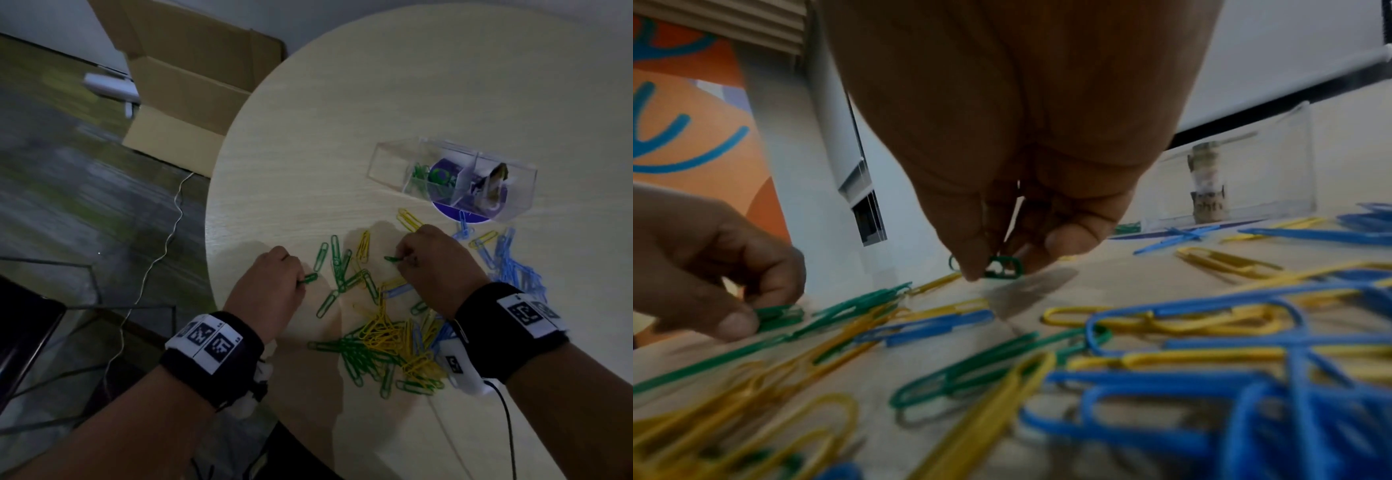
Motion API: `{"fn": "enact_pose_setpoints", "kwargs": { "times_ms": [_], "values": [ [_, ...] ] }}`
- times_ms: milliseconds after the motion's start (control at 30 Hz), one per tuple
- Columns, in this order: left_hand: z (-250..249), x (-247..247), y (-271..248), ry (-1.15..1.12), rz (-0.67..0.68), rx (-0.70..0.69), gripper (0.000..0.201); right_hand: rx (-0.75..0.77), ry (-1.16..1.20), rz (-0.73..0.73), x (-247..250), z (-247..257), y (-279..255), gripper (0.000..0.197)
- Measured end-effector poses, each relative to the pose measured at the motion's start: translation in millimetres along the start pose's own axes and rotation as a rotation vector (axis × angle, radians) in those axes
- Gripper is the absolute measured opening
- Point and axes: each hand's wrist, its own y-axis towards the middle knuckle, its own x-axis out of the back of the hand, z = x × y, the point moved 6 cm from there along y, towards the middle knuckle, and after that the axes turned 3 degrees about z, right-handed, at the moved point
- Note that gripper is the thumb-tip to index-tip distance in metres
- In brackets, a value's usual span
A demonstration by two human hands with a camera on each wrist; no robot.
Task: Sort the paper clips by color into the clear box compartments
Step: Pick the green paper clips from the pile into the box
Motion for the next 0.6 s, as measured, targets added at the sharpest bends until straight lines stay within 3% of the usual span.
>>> {"fn": "enact_pose_setpoints", "kwargs": {
  "times_ms": [67,200,267,333,467,600],
  "values": [
    [0,4,4,-0.014,0.003,0.001,0.008,0.126,0.001,-0.036,6,16,3,0.007],
    [-15,12,18,0.030,-0.067,-0.165,0.032,0.378,-0.105,0.136,-13,44,9,0.016],
    [-18,9,23,0.107,-0.066,-0.290,0.035,0.352,-0.133,0.145,-15,36,9,0.017],
    [-12,8,26,0.142,-0.055,-0.318,0.032,0.272,-0.114,0.076,-7,23,7,0.015],
    [6,14,22,0.095,-0.069,-0.234,0.023,0.130,-0.073,-0.076,11,2,3,0.010],
    [16,24,19,-0.107,-0.157,-0.075,0.020,0.028,0.076,-0.159,11,11,-1,0.007]
  ]
}}
